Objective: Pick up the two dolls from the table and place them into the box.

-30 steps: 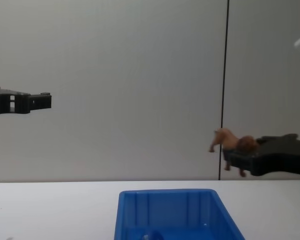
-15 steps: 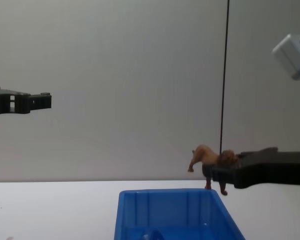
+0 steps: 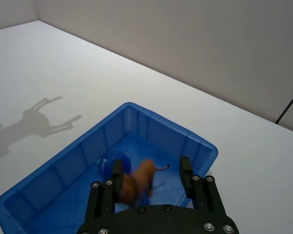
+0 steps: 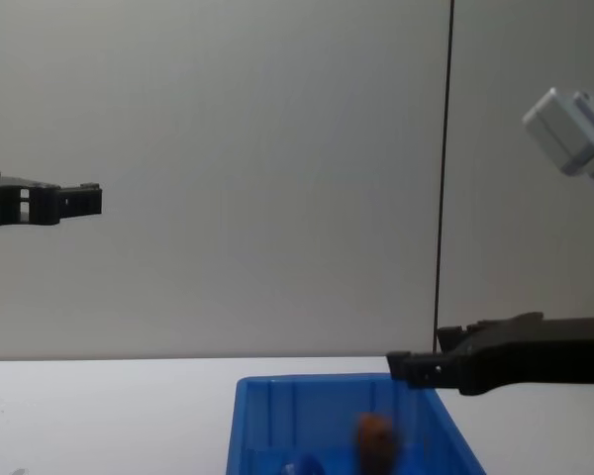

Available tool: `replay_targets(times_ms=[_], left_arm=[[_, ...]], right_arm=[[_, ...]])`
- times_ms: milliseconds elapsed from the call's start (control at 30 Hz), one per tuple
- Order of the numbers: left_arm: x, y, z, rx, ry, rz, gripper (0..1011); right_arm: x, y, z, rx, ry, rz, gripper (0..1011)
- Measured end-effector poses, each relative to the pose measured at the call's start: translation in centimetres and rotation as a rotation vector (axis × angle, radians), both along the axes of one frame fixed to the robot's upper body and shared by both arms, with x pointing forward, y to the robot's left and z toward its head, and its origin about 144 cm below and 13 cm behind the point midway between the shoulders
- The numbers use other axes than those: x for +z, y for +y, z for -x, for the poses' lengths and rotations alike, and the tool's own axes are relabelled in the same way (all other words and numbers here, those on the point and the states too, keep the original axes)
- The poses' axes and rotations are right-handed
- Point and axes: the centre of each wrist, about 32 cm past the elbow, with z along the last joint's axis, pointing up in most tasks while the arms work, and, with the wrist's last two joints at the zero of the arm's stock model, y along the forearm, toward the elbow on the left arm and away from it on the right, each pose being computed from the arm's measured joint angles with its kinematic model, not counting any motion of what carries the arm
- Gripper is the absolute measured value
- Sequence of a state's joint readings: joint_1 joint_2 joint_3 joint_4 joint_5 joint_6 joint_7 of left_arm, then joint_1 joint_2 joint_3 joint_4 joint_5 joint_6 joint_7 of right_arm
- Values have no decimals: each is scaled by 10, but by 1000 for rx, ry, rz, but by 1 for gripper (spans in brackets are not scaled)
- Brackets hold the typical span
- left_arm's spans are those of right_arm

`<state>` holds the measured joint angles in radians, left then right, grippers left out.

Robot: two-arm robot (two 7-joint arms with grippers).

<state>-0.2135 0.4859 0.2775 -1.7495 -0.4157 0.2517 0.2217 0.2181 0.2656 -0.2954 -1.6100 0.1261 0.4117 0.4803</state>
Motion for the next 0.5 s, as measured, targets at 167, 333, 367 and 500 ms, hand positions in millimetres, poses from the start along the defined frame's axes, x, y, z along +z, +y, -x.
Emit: replay_targets(times_ms=[167, 333, 367, 500], left_arm=[[0, 0, 0, 0, 0, 0, 1003], [0, 0, 0, 0, 0, 0, 1003], [0, 0, 0, 0, 0, 0, 1003], [0, 0, 0, 0, 0, 0, 1003]], right_arm=[[0, 1, 0, 2, 10, 3, 792], [0, 1, 0, 4, 16, 5, 935], [0, 1, 0, 4, 17, 6, 977], [0, 1, 0, 4, 16, 7, 1001]])
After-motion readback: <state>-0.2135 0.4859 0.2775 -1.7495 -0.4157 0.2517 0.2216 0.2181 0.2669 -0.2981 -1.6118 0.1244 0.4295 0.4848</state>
